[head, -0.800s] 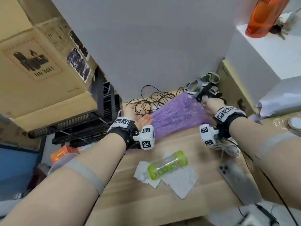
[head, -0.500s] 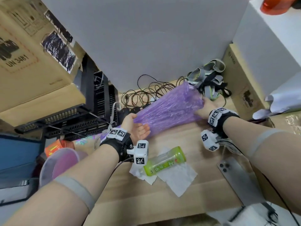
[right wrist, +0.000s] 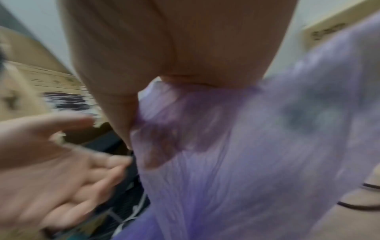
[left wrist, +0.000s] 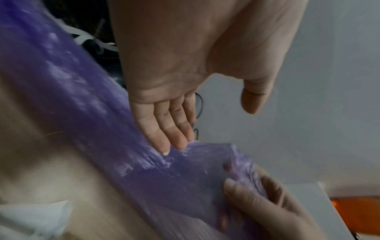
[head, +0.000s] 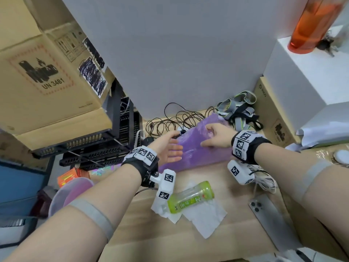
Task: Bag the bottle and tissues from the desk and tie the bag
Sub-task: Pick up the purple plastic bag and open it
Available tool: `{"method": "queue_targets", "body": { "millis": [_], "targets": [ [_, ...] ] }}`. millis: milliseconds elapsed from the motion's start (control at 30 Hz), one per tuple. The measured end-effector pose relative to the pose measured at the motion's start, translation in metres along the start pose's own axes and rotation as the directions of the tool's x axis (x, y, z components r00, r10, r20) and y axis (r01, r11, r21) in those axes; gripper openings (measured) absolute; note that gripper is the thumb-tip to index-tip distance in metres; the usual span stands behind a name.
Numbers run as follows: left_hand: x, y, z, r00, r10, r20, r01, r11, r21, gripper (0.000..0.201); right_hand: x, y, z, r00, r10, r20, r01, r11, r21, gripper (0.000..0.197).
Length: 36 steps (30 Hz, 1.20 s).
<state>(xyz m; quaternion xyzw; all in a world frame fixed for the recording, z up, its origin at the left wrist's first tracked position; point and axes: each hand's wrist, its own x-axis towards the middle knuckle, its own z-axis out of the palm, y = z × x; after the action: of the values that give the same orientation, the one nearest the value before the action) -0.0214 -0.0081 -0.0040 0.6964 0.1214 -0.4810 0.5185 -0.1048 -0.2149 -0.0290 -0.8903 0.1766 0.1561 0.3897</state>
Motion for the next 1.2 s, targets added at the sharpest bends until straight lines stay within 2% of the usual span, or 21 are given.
{"method": "queue_targets", "body": {
  "millis": [33, 67, 133, 233, 300, 400, 433, 500, 533, 600, 700, 767, 867, 933, 967, 1000, 1067, 1100, 1167, 1200],
  "targets": [
    [-0.006, 0.007, 0.007, 0.999, 0.031, 0.026, -0.032, 0.999, 0.029, 0.064, -0.009, -0.013, 0.001, 0.997, -0.079, 0.012, 0.078, 0.997, 0.017, 0.033],
    [-0.016, 0.015, 0.015, 0.997, 0.062, 0.048, -0.065, 0.995, 0.076, 0.066, -0.018, -0.025, 0.004, 0.988, -0.145, 0.043, 0.144, 0.989, 0.034, 0.051],
    [-0.031, 0.026, 0.028, 0.988, 0.117, 0.097, -0.132, 0.976, 0.17, 0.052, -0.035, -0.047, 0.014, 0.957, -0.267, 0.111, 0.256, 0.961, 0.11, 0.075],
    [-0.043, 0.035, 0.03, 0.97, 0.244, 0.014, -0.234, 0.91, 0.343, 0.031, -0.05, -0.063, 0.026, 0.927, -0.325, 0.188, 0.282, 0.934, 0.22, 0.078],
    [-0.051, 0.039, 0.022, 0.93, 0.36, -0.07, -0.308, 0.87, 0.385, 0.014, -0.061, -0.068, 0.024, 0.936, -0.3, 0.184, 0.244, 0.93, 0.277, 0.07],
    [-0.06, 0.047, 0.005, 0.89, 0.44, -0.123, -0.373, 0.855, 0.359, 0.022, -0.068, -0.067, 0.012, 0.974, -0.21, 0.082, 0.165, 0.913, 0.373, 0.03],
    [-0.064, 0.05, -0.001, 0.869, 0.476, -0.133, -0.409, 0.844, 0.347, 0.024, -0.07, -0.064, 0.009, 0.985, -0.17, 0.026, 0.144, 0.896, 0.421, 0.021],
    [-0.079, 0.06, -0.013, 0.825, 0.549, -0.136, -0.479, 0.807, 0.346, 0.02, -0.071, -0.06, 0.004, 0.995, -0.073, -0.074, 0.097, 0.908, 0.407, 0.027],
    [-0.087, 0.067, -0.018, 0.807, 0.575, -0.131, -0.505, 0.789, 0.35, 0.015, -0.073, -0.06, 0.0, 0.994, -0.043, -0.099, 0.071, 0.95, 0.304, 0.029],
    [-0.103, 0.08, -0.029, 0.773, 0.621, -0.13, -0.554, 0.76, 0.339, 0.009, -0.073, -0.056, -0.003, 0.997, -0.035, -0.071, 0.042, 0.994, 0.105, 0.038],
    [-0.12, 0.096, -0.047, 0.731, 0.635, -0.248, -0.59, 0.772, 0.238, 0.015, -0.07, -0.045, -0.006, 0.999, -0.033, -0.017, 0.031, 0.996, -0.08, 0.073],
    [-0.127, 0.103, -0.063, 0.711, 0.628, -0.317, -0.616, 0.773, 0.151, 0.012, -0.069, -0.035, -0.004, 0.999, -0.008, -0.053, 0.004, 0.997, -0.072, 0.088],
    [-0.13, 0.104, -0.089, 0.725, 0.559, -0.403, -0.583, 0.809, 0.073, 0.013, -0.074, -0.019, 0.005, 0.995, 0.029, -0.091, -0.024, 0.998, 0.052, 0.09],
    [-0.128, 0.098, -0.106, 0.736, 0.495, -0.461, -0.536, 0.843, 0.049, 0.016, -0.078, -0.005, 0.009, 0.991, 0.048, -0.124, -0.031, 0.99, 0.134, 0.098],
    [-0.125, 0.094, -0.114, 0.735, 0.469, -0.489, -0.518, 0.855, 0.042, 0.017, -0.077, 0.002, 0.01, 0.988, 0.049, -0.144, -0.025, 0.985, 0.169, 0.094],
    [-0.122, 0.09, -0.12, 0.735, 0.445, -0.512, -0.498, 0.866, 0.037, 0.019, -0.078, 0.005, 0.011, 0.986, 0.032, -0.161, 0.001, 0.979, 0.204, 0.081],
    [-0.111, 0.081, -0.132, 0.733, 0.414, -0.539, -0.462, 0.885, 0.052, 0.035, -0.078, 0.006, 0.014, 0.962, 0.018, -0.274, 0.082, 0.934, 0.347, 0.028],
    [-0.108, 0.076, -0.136, 0.745, 0.394, -0.538, -0.432, 0.9, 0.061, 0.046, -0.079, 0.003, 0.015, 0.935, 0.027, -0.354, 0.148, 0.877, 0.457, 0.007],
    [-0.098, 0.069, -0.136, 0.781, 0.394, -0.485, -0.41, 0.909, 0.079, 0.048, -0.077, -0.004, 0.017, 0.831, 0.126, -0.541, 0.293, 0.729, 0.619, 0.023],
    [-0.091, 0.065, -0.138, 0.793, 0.387, -0.471, -0.397, 0.914, 0.083, 0.05, -0.078, -0.009, 0.016, 0.77, 0.189, -0.609, 0.339, 0.688, 0.642, 0.025]
  ]
}}
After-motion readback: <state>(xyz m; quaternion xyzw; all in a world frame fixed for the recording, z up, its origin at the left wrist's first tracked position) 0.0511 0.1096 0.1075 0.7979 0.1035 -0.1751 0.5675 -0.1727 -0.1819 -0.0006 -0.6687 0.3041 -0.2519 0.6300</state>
